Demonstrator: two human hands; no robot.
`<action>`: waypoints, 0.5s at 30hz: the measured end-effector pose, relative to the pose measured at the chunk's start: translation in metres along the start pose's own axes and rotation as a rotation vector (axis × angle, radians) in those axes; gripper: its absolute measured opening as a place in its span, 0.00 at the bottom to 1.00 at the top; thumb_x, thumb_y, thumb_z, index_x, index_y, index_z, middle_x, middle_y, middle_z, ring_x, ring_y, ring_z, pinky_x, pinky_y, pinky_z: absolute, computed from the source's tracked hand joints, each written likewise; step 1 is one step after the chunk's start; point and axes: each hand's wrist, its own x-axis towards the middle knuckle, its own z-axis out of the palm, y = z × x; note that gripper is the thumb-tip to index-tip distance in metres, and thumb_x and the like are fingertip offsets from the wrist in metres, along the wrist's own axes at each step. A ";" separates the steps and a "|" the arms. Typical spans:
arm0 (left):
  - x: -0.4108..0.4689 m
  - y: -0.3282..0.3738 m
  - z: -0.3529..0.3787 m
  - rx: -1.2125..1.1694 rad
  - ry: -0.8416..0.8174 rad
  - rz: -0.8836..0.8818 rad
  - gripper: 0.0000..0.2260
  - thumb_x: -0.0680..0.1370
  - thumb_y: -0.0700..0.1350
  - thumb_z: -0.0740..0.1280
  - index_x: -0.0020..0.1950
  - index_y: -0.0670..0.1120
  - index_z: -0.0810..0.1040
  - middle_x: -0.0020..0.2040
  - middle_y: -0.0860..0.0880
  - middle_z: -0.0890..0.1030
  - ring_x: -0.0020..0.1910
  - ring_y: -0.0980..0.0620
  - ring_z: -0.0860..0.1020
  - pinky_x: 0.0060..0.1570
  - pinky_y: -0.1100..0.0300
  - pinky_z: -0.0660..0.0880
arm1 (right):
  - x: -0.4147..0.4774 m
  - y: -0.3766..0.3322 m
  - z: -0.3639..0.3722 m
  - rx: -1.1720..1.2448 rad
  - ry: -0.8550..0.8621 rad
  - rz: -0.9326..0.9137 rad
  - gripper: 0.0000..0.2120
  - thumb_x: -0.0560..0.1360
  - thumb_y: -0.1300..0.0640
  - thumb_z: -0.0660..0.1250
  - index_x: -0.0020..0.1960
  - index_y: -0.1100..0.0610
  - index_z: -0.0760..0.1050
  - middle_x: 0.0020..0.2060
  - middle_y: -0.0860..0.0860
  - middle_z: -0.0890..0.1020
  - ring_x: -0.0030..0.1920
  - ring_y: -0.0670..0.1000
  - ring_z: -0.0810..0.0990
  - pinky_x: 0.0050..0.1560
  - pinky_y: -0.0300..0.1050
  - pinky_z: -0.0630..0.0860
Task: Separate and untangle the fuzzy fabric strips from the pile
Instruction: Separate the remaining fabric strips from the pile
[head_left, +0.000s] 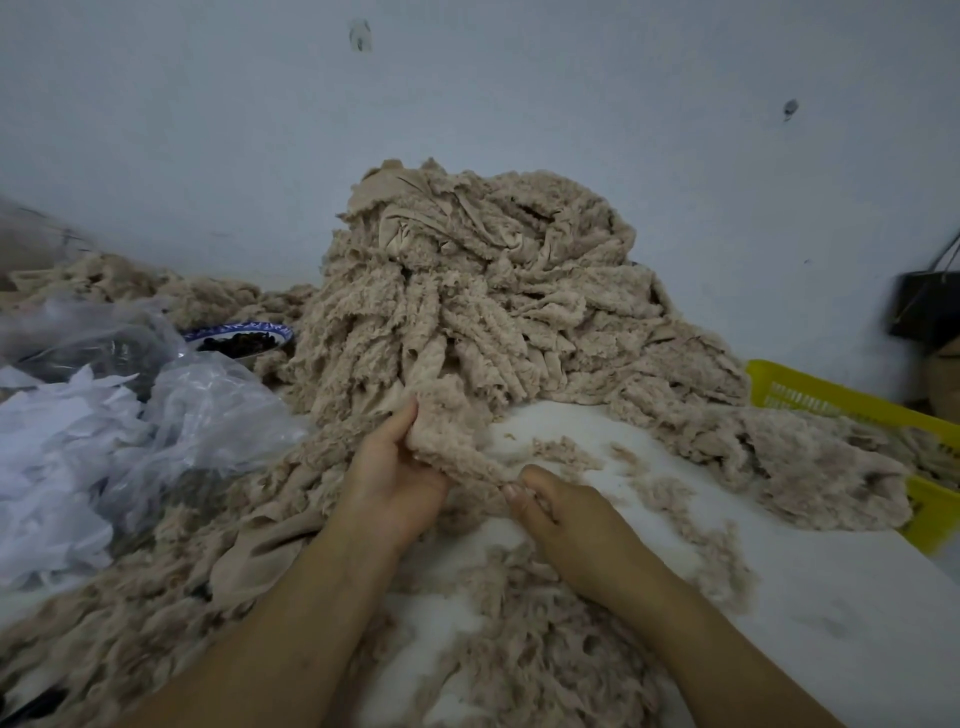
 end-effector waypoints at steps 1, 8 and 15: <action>0.001 0.001 -0.001 -0.006 0.011 0.004 0.14 0.80 0.46 0.64 0.61 0.41 0.80 0.58 0.40 0.84 0.57 0.41 0.83 0.61 0.43 0.75 | 0.000 0.000 -0.001 -0.028 0.022 0.004 0.14 0.83 0.43 0.54 0.39 0.44 0.62 0.27 0.48 0.68 0.27 0.44 0.67 0.33 0.46 0.63; -0.003 -0.005 0.003 0.107 0.041 -0.044 0.14 0.82 0.47 0.62 0.61 0.39 0.78 0.51 0.39 0.85 0.47 0.42 0.85 0.38 0.49 0.82 | -0.005 -0.001 0.004 0.125 0.138 0.084 0.20 0.79 0.41 0.57 0.36 0.55 0.68 0.30 0.52 0.73 0.30 0.45 0.70 0.37 0.52 0.72; -0.023 -0.063 0.015 0.841 -0.201 -0.036 0.17 0.83 0.48 0.63 0.56 0.33 0.78 0.49 0.26 0.78 0.46 0.33 0.77 0.48 0.45 0.74 | 0.002 -0.011 0.004 0.691 0.249 0.260 0.26 0.70 0.29 0.59 0.27 0.46 0.81 0.24 0.50 0.82 0.29 0.45 0.83 0.30 0.31 0.74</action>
